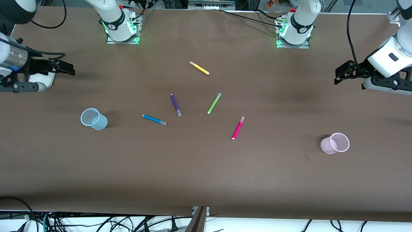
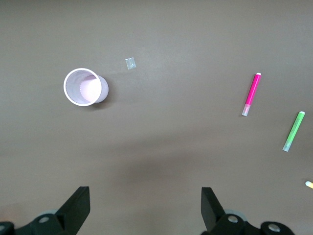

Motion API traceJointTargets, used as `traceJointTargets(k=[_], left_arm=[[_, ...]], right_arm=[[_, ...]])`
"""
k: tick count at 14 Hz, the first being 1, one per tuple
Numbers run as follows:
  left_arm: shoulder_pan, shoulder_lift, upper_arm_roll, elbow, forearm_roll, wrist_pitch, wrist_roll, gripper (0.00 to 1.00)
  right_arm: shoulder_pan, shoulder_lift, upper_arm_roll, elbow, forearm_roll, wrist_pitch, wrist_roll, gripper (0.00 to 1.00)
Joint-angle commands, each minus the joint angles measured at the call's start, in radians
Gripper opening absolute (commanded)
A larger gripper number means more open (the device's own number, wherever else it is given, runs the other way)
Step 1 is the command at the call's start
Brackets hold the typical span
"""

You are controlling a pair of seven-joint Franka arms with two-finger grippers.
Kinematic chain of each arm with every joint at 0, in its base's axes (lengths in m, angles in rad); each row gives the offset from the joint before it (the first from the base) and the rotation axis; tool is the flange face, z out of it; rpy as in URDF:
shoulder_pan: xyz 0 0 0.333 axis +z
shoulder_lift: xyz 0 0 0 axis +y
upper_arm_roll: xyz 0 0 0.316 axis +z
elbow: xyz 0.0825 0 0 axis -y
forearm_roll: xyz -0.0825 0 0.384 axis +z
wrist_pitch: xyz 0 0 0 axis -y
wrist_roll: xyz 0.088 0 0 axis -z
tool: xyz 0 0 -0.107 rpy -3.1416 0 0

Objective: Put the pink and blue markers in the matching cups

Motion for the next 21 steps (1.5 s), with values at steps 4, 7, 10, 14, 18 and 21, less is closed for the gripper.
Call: traceJointTargets(k=[4,7,10,14,18,21], left_arm=[[-0.005,0.005,-0.005,0.009,-0.029,-0.004,0.025,1.00],[-0.008,0.052,-0.040,0.006,-0.036,0.064,0.025,1.00],[-0.013,0.212,-0.060,0.003,-0.043,0.202,0.031,1.00],[-0.029,0.391,-0.124,-0.008,-0.041,0.430,0.021,1.00],[-0.179,0.532,-0.135,-0.008,-0.017,0.607,-0.160,1.00],[-0.250,0.614,-0.140,-0.008,0.063,0.664,-0.284,1.00]], right_arm=[[0.090,0.154,0.019,0.017,0.008,0.108,-0.118,1.00],[0.120,0.227,0.019,0.007,0.005,0.194,-0.242,1.00],[0.167,0.305,0.019,-0.007,0.005,0.299,-0.324,1.00],[0.261,0.410,0.019,-0.007,0.003,0.415,-0.356,1.00],[0.347,0.476,0.019,-0.007,-0.003,0.486,-0.356,1.00],[0.371,0.522,0.019,-0.018,-0.004,0.582,-0.362,1.00]])
